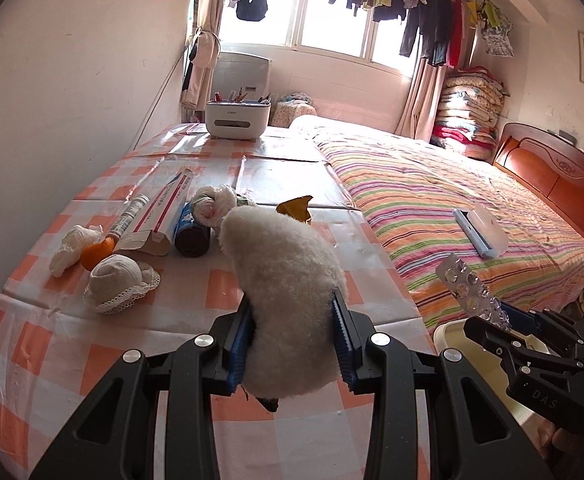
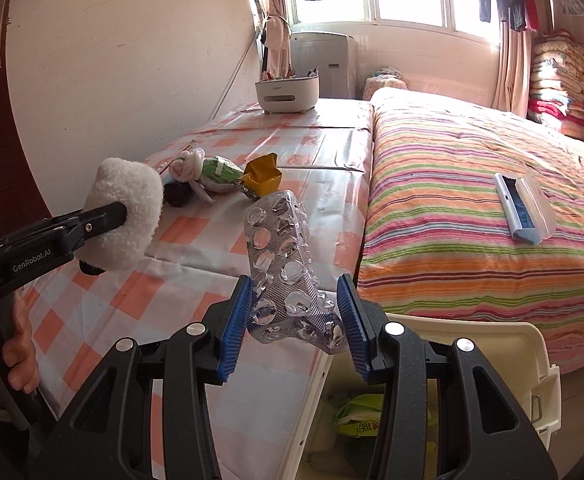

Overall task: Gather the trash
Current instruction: 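Carry the blister pack into the bin and open the right tool while the left tool carries the plush, then lower the white fluffy plush into the beige bin and open the left tool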

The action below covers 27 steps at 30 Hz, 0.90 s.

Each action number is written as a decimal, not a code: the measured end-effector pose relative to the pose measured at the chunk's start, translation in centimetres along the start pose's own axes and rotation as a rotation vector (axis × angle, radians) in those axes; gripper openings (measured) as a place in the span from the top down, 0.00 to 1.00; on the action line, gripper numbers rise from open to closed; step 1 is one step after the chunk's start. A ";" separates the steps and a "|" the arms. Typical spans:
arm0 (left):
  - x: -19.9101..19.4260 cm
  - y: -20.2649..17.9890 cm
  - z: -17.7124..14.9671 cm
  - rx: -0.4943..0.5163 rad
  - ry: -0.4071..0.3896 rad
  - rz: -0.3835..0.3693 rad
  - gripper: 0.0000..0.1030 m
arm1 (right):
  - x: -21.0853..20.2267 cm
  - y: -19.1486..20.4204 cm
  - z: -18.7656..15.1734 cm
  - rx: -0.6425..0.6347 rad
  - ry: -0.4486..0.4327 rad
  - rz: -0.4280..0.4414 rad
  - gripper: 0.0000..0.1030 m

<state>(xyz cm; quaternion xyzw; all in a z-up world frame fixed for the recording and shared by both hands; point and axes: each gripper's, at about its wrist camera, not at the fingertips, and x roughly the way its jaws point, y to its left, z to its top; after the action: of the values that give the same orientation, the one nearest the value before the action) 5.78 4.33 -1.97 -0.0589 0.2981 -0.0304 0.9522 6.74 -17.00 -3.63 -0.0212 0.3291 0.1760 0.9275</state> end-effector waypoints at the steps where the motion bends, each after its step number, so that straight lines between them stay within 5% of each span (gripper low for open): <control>1: 0.0 -0.4 -0.1 0.006 0.001 -0.008 0.66 | -0.2 -0.3 -0.1 0.007 -0.002 -0.008 0.58; 23: -0.2 -6.4 -1.6 0.115 0.025 -0.114 0.65 | -4.5 -8.0 -3.6 0.254 -0.093 -0.147 0.57; 27: 0.0 -7.4 -1.8 0.134 0.037 -0.136 0.65 | -5.0 -8.7 -3.6 0.289 -0.119 -0.160 0.50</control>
<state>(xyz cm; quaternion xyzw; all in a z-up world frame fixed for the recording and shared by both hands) 4.56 -3.13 -2.51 -0.0148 0.3081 -0.1159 0.9442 3.93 -27.25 -3.98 0.0965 0.2928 0.0534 0.9498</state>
